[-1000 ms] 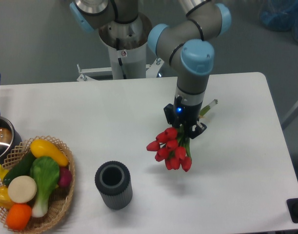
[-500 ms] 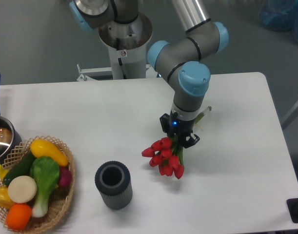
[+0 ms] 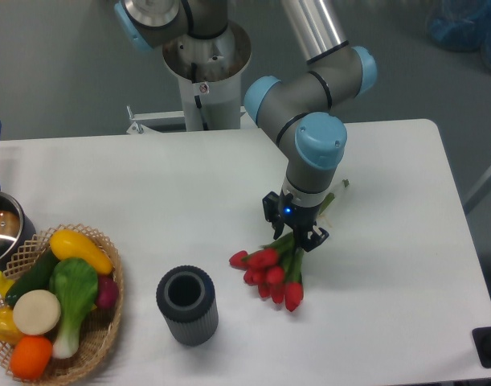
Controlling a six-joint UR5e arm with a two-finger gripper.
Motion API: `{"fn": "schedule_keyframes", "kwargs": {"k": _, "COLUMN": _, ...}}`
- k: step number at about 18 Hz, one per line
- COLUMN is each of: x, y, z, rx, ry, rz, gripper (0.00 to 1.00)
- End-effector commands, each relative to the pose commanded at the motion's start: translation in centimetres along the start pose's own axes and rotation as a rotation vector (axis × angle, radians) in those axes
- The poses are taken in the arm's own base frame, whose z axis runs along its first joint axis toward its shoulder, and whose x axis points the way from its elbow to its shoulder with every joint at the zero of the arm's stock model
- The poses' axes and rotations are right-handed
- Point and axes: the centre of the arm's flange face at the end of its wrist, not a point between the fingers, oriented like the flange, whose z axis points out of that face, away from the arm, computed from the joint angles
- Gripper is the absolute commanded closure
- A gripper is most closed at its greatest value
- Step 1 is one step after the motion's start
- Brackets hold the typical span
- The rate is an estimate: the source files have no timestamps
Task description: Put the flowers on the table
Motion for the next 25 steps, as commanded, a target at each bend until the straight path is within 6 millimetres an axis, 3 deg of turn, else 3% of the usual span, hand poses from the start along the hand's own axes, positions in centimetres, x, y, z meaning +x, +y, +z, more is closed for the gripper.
{"fn": "schedule_keyframes", "kwargs": {"k": 1, "x": -0.3, "y": 0.0, "z": -0.3, "rx": 0.002, "ry": -0.009, "rz": 0.001, "gripper": 0.25}}
{"fn": "schedule_keyframes", "kwargs": {"k": 3, "x": -1.0, "y": -0.4, "z": -1.7, "rx": 0.011, "ry": -0.037, "rz": -0.002, "gripper": 0.12}}
{"fn": "schedule_keyframes", "kwargs": {"k": 4, "x": -1.5, "y": -0.5, "z": -2.8, "rx": 0.017, "ry": -0.061, "rz": -0.001, "gripper": 0.0}}
{"fn": "schedule_keyframes", "kwargs": {"k": 10, "x": -1.5, "y": -1.1, "z": -8.5, "rx": 0.054, "ry": -0.155, "rz": -0.045, "gripper": 0.0}}
{"fn": "schedule_keyframes", "kwargs": {"k": 12, "x": -1.2, "y": -1.1, "z": -11.0, "rx": 0.08, "ry": -0.19, "rz": -0.152, "gripper": 0.0}}
{"fn": "schedule_keyframes", "kwargs": {"k": 16, "x": -0.8, "y": -0.4, "z": -16.3, "rx": 0.106, "ry": -0.28, "rz": -0.174, "gripper": 0.0}}
{"fn": "schedule_keyframes", "kwargs": {"k": 18, "x": 0.3, "y": -0.5, "z": -19.4, "rx": 0.116, "ry": -0.33, "rz": -0.171, "gripper": 0.0}}
{"fn": "schedule_keyframes", "kwargs": {"k": 20, "x": 3.3, "y": -0.2, "z": -21.4, "rx": 0.102, "ry": -0.331, "rz": -0.164, "gripper": 0.0}}
{"fn": "schedule_keyframes", "kwargs": {"k": 25, "x": 5.9, "y": 2.6, "z": -24.9, "rx": 0.02, "ry": -0.307, "rz": -0.095, "gripper": 0.0}}
